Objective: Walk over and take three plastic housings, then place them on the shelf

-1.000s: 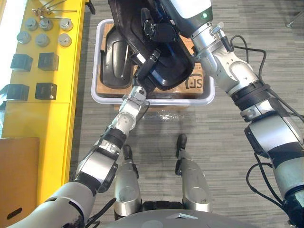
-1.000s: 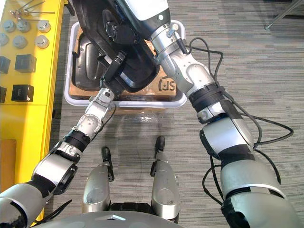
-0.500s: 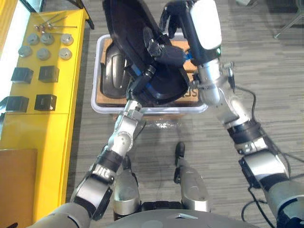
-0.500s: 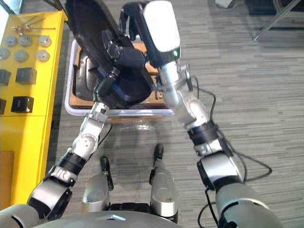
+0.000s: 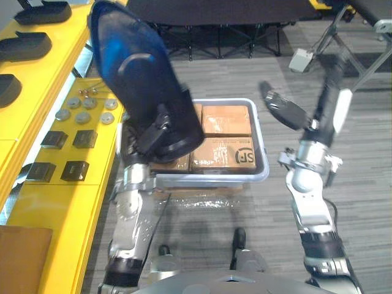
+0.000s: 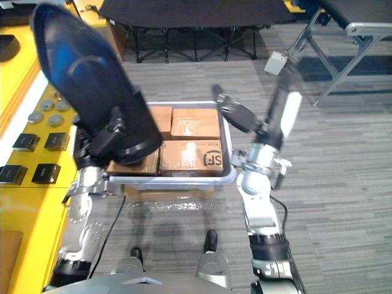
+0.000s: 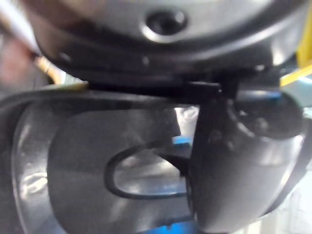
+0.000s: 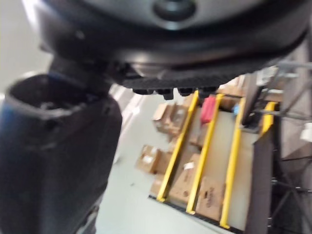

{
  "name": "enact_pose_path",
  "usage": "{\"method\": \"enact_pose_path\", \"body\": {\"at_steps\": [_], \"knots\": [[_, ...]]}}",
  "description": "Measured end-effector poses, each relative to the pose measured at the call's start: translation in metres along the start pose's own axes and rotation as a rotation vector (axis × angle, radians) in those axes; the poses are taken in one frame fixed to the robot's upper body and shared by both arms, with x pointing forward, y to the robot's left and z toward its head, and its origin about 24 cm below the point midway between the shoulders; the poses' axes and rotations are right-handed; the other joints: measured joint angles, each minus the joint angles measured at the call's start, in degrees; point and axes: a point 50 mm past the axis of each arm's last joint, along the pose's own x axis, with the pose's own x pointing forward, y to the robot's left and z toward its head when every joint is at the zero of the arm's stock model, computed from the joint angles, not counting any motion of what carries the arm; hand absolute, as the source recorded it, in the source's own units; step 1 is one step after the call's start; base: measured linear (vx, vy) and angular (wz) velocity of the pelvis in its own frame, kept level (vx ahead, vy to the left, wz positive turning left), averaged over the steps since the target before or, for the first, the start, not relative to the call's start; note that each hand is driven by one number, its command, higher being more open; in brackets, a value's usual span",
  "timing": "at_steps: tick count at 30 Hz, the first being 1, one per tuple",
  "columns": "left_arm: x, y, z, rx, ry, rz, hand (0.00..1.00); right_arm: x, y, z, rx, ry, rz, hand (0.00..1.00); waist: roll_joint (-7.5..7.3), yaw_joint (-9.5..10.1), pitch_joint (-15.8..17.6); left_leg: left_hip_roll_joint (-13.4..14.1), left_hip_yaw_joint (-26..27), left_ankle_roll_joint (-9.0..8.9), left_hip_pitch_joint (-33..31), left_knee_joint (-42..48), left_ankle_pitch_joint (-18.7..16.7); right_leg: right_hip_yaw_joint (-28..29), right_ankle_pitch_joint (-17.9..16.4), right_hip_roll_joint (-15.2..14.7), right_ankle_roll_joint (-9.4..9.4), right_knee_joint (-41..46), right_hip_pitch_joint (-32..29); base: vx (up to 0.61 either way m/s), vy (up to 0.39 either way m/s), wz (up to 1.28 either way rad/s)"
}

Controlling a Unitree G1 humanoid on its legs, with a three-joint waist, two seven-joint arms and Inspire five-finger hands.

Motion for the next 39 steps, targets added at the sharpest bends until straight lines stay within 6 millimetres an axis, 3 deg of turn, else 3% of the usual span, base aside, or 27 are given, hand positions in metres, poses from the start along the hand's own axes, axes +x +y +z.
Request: {"method": "enact_pose_path", "body": {"at_steps": [4,8,13,19,23,27,30,34,39], "knots": [[-0.018,0.027,-0.001,0.154,0.025,0.137,0.00,-0.035,-0.020,-0.026,0.104,0.209,0.053,1.00,0.97,-0.11,-1.30,0.18,0.12,0.15,-0.10,0.01,-0.25,-0.09,-0.36,0.19,-0.12,-0.33,-0.19,-0.05,-0.006,-0.02],[-0.029,0.027,0.008,0.163,-0.001,0.169,0.00,-0.068,-0.023,-0.042,0.241,0.380,0.065,1.00,1.09,-0.08,-3.02,0.25,0.12,0.26,-1.34,0.15,-0.18,-0.23,-0.45,0.20,-0.30,-0.34,-1.30,-0.02,-0.001,0.00],[-0.037,0.030,0.013,0.079,-0.015,0.177,0.00,-0.105,-0.030,-0.060,0.267,0.542,0.068,1.00,1.12,-0.19,-4.93,0.17,0.25,0.15,-2.11,0.21,-0.20,-0.22,-0.14,0.11,-0.28,-0.32,-2.19,0.01,0.008,-0.01],[-0.039,0.033,0.012,0.032,-0.006,0.222,0.00,-0.116,-0.026,-0.074,0.286,0.619,0.109,1.00,0.57,0.02,-5.50,0.12,-0.13,0.17,-2.04,0.32,-0.20,-0.58,-0.08,0.07,-0.35,-0.03,-1.92,0.01,0.007,0.02],[-0.040,0.044,0.015,0.060,-0.020,0.304,0.00,-0.117,-0.009,-0.079,0.334,0.643,0.182,1.00,0.18,0.48,-5.77,0.01,-2.31,0.29,-3.30,0.94,-0.17,-2.83,-0.20,-0.30,-0.37,-0.05,-1.39,-0.01,0.010,0.25],[-0.042,0.052,0.023,0.068,-0.054,0.379,0.00,-0.106,0.021,-0.080,0.363,0.627,0.291,1.00,0.22,3.30,-5.82,-0.23,-7.98,0.68,-6.39,2.18,0.11,-8.16,-0.60,-0.76,-0.48,-0.03,0.02,-0.03,-0.001,0.68],[-0.050,0.064,0.038,0.107,-0.102,0.438,0.00,-0.096,0.048,-0.077,0.380,0.601,0.384,1.00,0.31,6.82,-6.02,-1.08,-13.82,1.27,-8.39,2.12,1.07,-14.04,-1.38,-1.32,-0.02,-0.03,2.35,-0.03,-0.002,0.91],[-0.070,0.085,0.050,0.174,-0.114,0.528,0.00,-0.093,0.071,-0.071,0.319,0.553,0.525,1.00,-0.29,11.08,-7.26,-2.94,-19.31,2.07,-9.23,1.29,2.03,-19.70,-2.52,-2.57,1.06,-0.08,5.28,-0.02,0.009,0.77],[-0.092,0.100,0.055,0.212,-0.087,0.532,0.00,-0.085,0.090,-0.059,0.357,0.494,0.612,1.00,-1.55,14.17,-8.17,-4.44,-23.07,1.86,-10.15,0.77,2.60,-24.00,-3.61,-3.46,1.75,-0.02,7.13,-0.03,0.007,0.51]]}}
